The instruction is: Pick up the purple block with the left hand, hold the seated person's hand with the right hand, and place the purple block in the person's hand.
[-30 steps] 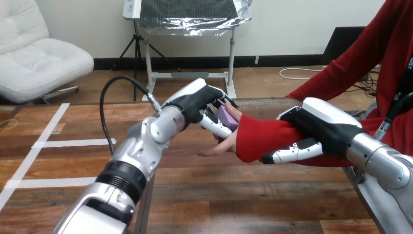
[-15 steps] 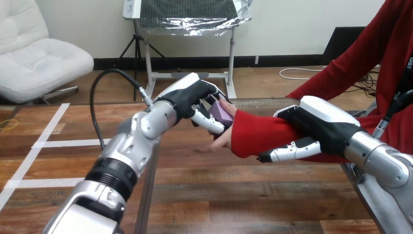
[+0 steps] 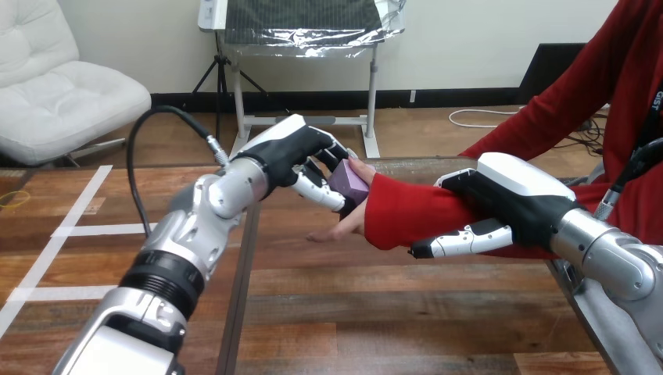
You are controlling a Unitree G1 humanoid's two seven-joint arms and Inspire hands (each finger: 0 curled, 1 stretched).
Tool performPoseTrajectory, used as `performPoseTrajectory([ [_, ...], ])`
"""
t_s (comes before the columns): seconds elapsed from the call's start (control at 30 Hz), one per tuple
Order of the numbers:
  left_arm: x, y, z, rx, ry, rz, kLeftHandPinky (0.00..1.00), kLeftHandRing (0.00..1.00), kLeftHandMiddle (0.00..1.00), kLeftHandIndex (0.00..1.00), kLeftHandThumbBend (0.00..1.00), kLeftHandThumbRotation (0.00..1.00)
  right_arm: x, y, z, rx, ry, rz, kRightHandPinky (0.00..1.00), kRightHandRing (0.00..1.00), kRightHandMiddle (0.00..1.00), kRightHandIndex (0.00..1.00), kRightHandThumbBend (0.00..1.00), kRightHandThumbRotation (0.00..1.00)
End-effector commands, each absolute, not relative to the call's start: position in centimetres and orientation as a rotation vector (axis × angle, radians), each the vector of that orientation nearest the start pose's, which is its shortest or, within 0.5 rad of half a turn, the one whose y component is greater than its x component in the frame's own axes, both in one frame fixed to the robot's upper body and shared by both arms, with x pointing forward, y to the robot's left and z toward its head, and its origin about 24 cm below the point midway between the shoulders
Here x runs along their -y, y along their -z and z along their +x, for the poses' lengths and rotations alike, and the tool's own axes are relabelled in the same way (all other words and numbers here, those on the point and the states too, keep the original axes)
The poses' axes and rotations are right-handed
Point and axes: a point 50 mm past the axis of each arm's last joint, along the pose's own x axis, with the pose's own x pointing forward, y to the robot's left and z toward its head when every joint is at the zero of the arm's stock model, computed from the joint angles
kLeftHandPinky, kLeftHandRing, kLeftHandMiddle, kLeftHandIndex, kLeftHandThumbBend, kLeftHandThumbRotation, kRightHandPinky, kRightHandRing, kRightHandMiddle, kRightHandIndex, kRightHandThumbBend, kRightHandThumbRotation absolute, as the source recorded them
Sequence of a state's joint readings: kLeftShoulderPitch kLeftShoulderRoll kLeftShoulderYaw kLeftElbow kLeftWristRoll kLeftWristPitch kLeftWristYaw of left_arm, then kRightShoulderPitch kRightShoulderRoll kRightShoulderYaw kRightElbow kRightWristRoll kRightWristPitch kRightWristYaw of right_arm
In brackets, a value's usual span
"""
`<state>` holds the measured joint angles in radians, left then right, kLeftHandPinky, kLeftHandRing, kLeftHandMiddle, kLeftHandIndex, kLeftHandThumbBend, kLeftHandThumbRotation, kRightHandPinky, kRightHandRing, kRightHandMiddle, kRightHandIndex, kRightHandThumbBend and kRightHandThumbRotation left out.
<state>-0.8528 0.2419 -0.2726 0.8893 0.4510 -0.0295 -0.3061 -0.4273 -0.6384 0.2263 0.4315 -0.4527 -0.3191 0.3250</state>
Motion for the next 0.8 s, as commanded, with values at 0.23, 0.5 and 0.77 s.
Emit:
performPoseTrajectory([
  [0.23,-13.6,-11.9,39.3,-0.063,0.492,0.898,0.52,0.65,0.71,0.68,0.56,0.00,21.2,-11.1,32.2,0.148,-0.505,-1.199,0.50,0.60,0.64,0.67,0.94,0.73],
  [0.5,-14.5,-12.2,39.2,-0.066,0.500,0.897,0.48,0.60,0.68,0.67,0.54,0.00,21.3,-11.1,32.1,0.145,-0.507,-1.204,0.49,0.61,0.65,0.67,0.95,0.74],
  [0.77,-15.3,-12.4,39.1,-0.067,0.487,0.904,0.47,0.59,0.67,0.67,0.54,0.00,21.5,-11.1,32.1,0.136,-0.506,-1.205,0.50,0.62,0.65,0.67,0.96,0.74],
])
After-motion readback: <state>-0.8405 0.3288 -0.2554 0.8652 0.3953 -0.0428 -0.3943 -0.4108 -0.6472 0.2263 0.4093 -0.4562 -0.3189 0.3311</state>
